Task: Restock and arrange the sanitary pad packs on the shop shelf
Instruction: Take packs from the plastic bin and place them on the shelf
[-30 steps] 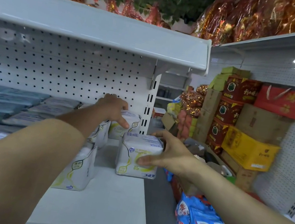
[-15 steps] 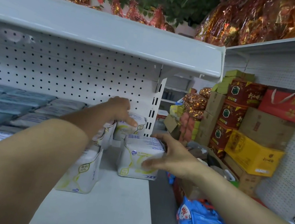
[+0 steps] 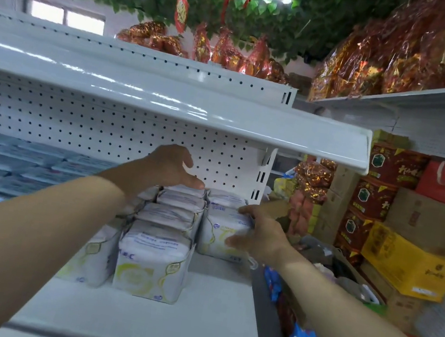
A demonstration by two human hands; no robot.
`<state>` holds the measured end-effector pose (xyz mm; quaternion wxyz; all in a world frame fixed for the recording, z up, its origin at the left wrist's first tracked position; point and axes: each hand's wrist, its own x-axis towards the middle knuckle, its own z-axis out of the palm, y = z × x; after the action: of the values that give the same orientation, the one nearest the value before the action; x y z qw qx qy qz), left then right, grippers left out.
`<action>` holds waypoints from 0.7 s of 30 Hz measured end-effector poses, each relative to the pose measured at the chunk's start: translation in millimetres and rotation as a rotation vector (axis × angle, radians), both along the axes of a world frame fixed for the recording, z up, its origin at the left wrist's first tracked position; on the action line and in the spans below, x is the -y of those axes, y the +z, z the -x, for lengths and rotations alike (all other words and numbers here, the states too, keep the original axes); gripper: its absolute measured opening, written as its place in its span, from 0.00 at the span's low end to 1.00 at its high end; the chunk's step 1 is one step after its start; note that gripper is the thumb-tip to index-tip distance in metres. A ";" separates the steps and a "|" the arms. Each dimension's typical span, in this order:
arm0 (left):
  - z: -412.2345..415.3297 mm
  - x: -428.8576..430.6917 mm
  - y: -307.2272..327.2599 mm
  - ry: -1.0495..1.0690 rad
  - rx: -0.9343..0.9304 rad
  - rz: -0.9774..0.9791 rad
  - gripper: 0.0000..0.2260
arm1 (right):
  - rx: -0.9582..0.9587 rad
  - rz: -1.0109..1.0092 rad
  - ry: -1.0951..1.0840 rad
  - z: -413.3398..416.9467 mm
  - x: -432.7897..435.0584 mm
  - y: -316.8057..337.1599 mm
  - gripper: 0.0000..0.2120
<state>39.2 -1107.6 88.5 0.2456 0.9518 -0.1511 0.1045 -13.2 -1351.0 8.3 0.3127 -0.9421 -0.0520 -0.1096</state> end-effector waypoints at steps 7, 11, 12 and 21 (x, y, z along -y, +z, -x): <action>19.1 -24.2 -19.9 0.019 0.013 0.060 0.29 | 0.001 0.004 -0.034 -9.9 -8.7 -2.1 0.31; 30.4 -26.7 -27.4 0.027 0.019 0.052 0.28 | 0.005 0.037 -0.061 -10.5 -14.4 -1.8 0.31; 33.9 -27.2 -28.4 0.030 0.023 0.050 0.28 | 0.009 0.061 -0.068 -9.8 -16.2 -1.3 0.31; 48.7 -52.6 -41.7 0.033 0.061 0.090 0.28 | 0.026 0.432 -0.200 17.0 -46.8 9.9 0.37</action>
<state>-9.5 -1055.0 46.8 0.2815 0.9386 -0.1379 0.1440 -30.2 -1304.2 18.2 0.0905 -0.9861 0.0155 -0.1386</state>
